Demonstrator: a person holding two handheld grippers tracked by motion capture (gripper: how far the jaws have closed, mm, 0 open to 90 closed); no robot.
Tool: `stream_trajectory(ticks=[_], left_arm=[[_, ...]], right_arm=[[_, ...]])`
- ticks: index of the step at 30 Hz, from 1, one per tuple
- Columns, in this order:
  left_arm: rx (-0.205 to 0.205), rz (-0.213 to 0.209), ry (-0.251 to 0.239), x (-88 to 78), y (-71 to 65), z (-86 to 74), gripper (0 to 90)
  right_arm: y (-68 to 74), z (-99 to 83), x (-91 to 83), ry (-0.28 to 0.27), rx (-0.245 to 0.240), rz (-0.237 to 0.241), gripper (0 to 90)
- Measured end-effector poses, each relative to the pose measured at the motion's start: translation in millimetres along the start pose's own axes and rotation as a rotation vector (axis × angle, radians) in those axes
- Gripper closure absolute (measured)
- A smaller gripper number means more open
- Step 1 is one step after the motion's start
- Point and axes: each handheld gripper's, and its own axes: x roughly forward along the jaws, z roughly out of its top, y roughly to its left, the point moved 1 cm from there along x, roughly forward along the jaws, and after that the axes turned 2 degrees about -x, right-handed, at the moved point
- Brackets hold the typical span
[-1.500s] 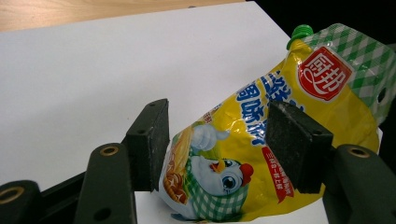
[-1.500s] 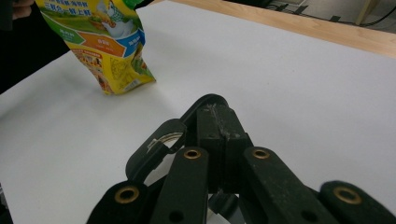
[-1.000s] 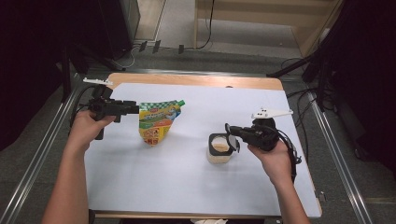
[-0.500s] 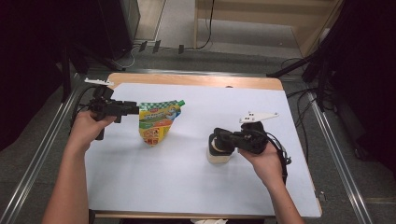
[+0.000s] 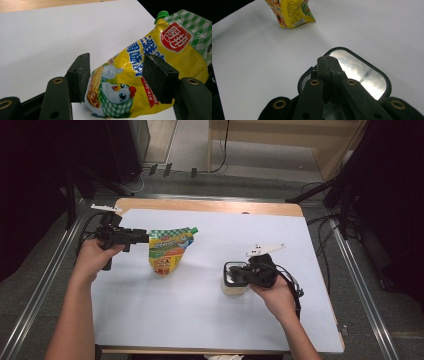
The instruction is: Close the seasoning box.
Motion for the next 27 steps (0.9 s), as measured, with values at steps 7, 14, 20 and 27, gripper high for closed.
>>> stream_trajectory(ticks=[7,14,20,27], left_arm=[[0.000,-0.001,0.001,1.0,0.3,-0.1,40.1],[-0.004,0.001,0.001,1.0,1.4,-0.3,40.1],[-0.006,0.001,0.000,0.3,2.3,-0.5,40.1],[-0.010,-0.001,0.000,1.4,3.3,-1.2,40.1]], right_arm=[[-1.7,-0.2,-1.0,-0.010,0.003,0.001,84.9],[-5.0,1.4,-7.0,-0.043,0.009,-0.017,69.9],[-12.7,-0.4,-12.4,-0.068,0.026,-0.031,61.9],[-20.4,-4.4,-14.6,-0.088,0.042,-0.030,58.2]])
